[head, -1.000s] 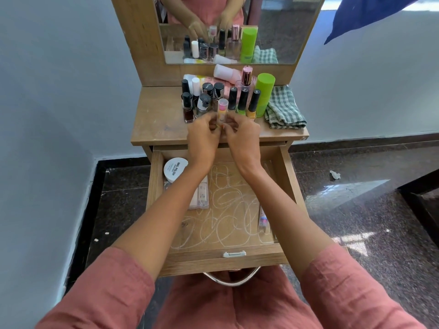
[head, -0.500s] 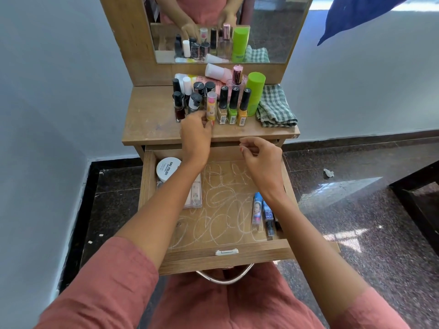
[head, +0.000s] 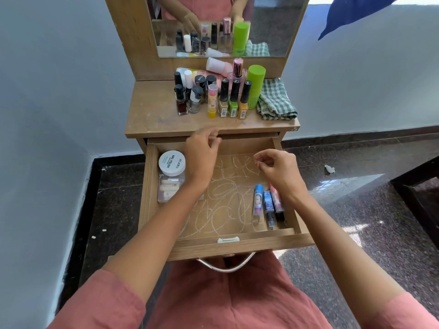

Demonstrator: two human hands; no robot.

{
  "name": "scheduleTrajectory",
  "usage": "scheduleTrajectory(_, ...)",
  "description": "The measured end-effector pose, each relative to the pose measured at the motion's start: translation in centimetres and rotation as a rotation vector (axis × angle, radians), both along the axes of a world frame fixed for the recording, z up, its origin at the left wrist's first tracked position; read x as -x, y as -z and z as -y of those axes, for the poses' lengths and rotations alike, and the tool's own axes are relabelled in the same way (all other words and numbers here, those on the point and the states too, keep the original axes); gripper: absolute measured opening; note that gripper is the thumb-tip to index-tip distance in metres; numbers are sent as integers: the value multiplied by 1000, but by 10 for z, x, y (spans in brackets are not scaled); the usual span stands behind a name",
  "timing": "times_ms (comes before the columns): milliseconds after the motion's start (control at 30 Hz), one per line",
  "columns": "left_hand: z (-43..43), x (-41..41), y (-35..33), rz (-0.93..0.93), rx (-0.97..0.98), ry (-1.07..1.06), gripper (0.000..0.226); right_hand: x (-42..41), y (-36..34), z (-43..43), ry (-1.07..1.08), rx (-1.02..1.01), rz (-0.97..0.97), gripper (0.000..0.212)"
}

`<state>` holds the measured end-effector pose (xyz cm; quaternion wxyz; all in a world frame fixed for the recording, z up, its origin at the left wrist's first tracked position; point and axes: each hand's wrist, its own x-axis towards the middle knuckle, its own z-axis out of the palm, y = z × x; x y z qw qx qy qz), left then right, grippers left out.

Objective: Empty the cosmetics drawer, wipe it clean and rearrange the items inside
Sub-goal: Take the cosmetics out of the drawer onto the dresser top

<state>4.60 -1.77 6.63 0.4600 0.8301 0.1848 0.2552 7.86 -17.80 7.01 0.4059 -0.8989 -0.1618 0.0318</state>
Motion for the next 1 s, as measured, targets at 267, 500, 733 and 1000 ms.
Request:
scheduleTrajectory(267,27,22,42,-290,-319,770,19,8,13,21,-222,378,-69,20)
scheduleTrajectory(500,27,29,60,-106,-840,1128,46,14,16,38,-654,811,-85,29)
scheduleTrajectory(733,37,21,73,145,-1108,1119,23,18,14,41,-797,1029,108,33)
scheduleTrajectory(1000,41,21,69,101,-1001,1082,18,8,17,49,-808,960,205,33)
